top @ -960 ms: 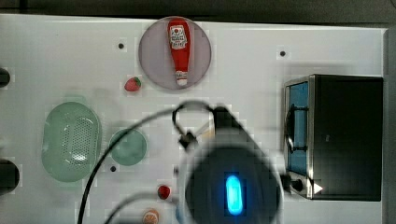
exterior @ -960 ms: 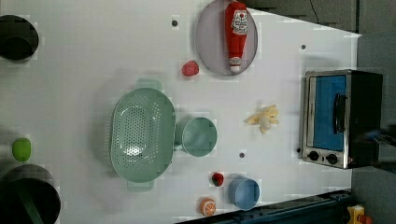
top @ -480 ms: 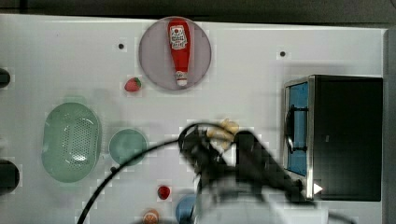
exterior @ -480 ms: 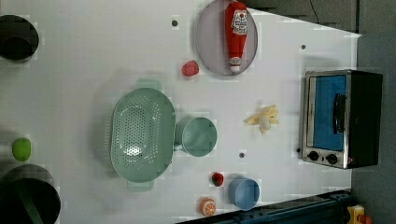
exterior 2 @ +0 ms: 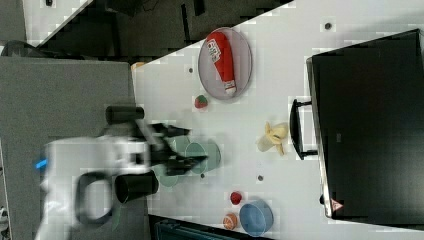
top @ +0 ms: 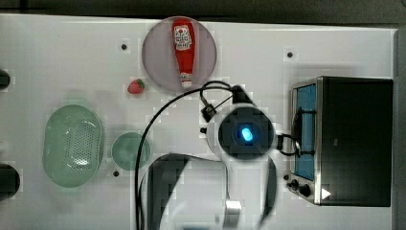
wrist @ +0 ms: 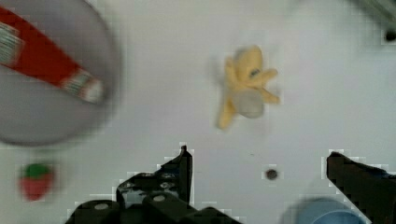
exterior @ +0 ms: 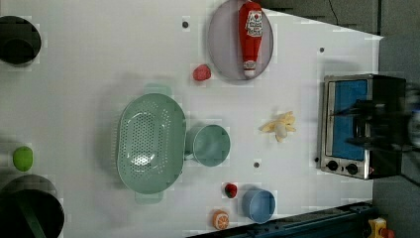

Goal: Pick banana from table and place on oven.

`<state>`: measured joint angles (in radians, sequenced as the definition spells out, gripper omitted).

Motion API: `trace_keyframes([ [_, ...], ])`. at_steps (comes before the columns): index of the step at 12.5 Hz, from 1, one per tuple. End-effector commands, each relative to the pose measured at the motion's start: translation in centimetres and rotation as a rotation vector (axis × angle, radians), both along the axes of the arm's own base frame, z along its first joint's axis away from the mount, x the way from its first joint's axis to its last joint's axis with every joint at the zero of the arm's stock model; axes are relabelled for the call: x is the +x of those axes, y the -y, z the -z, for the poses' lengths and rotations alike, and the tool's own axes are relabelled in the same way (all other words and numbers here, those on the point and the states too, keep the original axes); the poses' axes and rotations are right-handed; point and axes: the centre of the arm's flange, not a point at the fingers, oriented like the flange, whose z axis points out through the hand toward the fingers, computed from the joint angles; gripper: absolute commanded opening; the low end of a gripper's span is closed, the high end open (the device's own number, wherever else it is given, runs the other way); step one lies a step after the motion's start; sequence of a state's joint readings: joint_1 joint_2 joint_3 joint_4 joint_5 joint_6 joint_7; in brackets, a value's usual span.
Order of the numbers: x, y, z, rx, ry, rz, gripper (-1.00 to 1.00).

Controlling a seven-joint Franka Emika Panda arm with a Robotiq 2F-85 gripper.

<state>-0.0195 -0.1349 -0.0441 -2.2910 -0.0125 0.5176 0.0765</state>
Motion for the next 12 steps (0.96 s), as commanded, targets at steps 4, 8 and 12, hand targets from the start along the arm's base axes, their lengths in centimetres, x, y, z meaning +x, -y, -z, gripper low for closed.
trace_keyframes([
  [4,1.1,2.2,9.9,-0.009,0.046,0.051,1.0],
  [8,0.0,2.6,16.7,-0.017,0.003,0.057,1.0],
  [12,-1.1,2.6,21.2,-0.025,0.028,0.054,1.0],
])
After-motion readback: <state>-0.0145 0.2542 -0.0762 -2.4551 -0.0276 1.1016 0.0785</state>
